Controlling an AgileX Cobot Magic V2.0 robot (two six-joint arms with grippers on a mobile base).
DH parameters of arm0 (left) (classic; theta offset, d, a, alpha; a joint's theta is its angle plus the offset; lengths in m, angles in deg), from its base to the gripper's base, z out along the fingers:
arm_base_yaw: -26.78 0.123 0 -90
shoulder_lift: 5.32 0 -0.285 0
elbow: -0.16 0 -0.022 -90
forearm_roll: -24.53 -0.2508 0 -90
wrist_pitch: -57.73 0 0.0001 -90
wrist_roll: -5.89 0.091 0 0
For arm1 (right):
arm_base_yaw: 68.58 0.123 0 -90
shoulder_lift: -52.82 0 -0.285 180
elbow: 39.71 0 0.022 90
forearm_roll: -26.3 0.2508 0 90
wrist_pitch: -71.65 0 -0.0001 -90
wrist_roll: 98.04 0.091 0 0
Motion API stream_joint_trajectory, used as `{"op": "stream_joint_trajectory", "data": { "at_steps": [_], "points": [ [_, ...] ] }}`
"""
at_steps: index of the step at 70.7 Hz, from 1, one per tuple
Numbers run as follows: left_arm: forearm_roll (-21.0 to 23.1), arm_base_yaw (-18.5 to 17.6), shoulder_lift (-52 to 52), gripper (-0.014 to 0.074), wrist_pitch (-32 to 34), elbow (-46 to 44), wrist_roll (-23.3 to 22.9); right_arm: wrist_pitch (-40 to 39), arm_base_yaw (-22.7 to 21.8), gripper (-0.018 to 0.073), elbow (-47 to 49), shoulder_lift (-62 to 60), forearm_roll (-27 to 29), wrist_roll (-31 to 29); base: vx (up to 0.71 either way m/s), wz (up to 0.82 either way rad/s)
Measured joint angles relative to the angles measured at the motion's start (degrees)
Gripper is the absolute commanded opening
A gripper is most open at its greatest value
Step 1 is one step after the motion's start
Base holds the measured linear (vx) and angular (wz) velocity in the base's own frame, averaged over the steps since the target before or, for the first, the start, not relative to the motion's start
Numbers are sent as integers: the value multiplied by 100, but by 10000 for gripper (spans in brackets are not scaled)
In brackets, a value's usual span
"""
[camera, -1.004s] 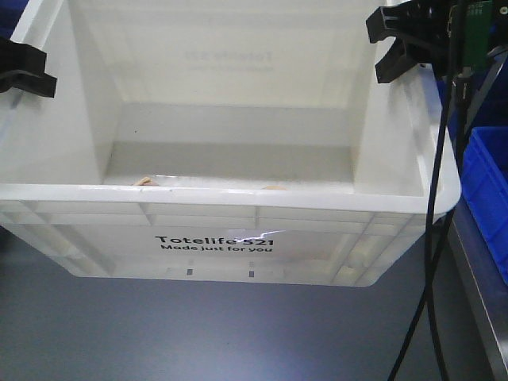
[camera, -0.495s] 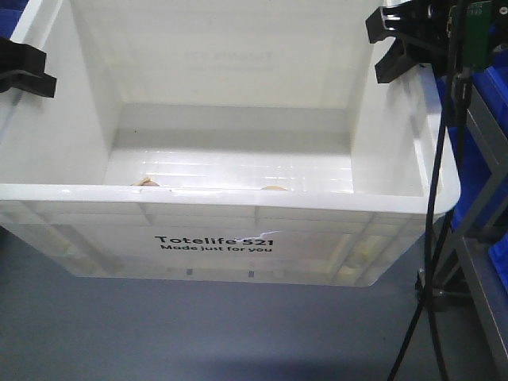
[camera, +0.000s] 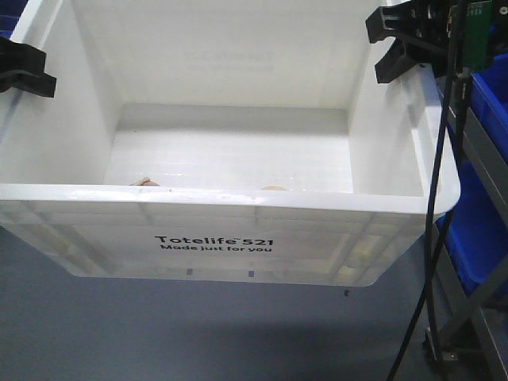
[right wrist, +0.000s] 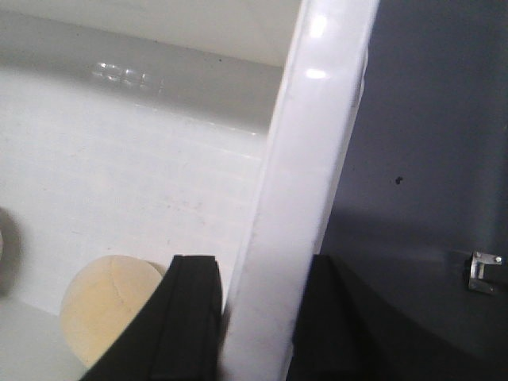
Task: Place moving items into box and shelve
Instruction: 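Keep gripping the crate rims as the base drives alongside the blue-bin shelf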
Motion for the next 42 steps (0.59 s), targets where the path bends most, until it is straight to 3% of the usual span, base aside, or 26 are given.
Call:
{"op": "stream_joint_trajectory", "data": {
  "at_steps": [42],
  "points": [
    [6, 0, 0, -17, 0, 0, 0, 0, 0, -12, 0, 0, 0, 0, 45, -18]
  ]
}}
